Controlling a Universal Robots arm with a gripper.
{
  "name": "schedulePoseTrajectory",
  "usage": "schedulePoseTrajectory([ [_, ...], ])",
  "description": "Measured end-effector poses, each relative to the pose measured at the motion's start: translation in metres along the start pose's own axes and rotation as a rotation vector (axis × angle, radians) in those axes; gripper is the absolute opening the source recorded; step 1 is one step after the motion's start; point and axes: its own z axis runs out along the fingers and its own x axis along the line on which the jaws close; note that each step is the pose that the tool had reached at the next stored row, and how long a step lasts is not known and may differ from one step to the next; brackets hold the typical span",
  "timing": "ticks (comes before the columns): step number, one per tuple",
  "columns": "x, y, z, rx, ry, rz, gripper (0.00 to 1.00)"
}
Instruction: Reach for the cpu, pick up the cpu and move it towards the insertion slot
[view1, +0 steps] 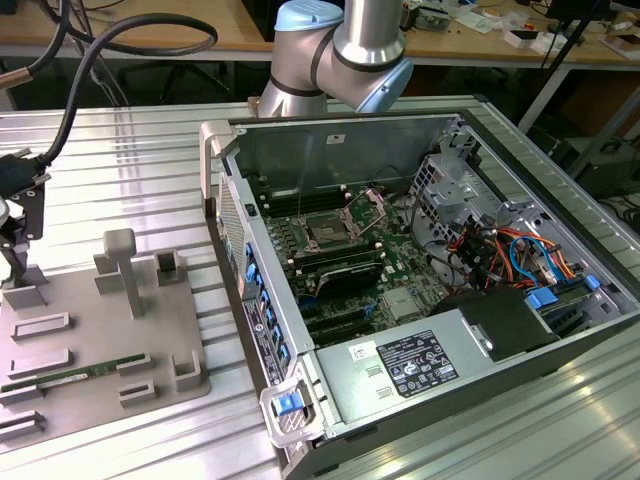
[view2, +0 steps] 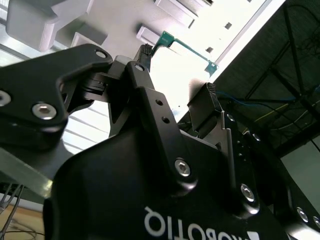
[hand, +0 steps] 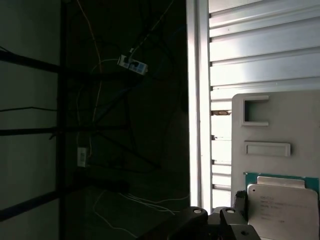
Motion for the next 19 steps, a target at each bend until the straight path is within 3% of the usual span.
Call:
schedulePoseTrajectory([
  [16, 0.0001, 0.0, -0.0191, 0.0, 0.0001, 0.0, 0.55],
  [19, 0.0001, 0.0, -0.02, -0.0001, -0.0002, 0.0, 0.55],
])
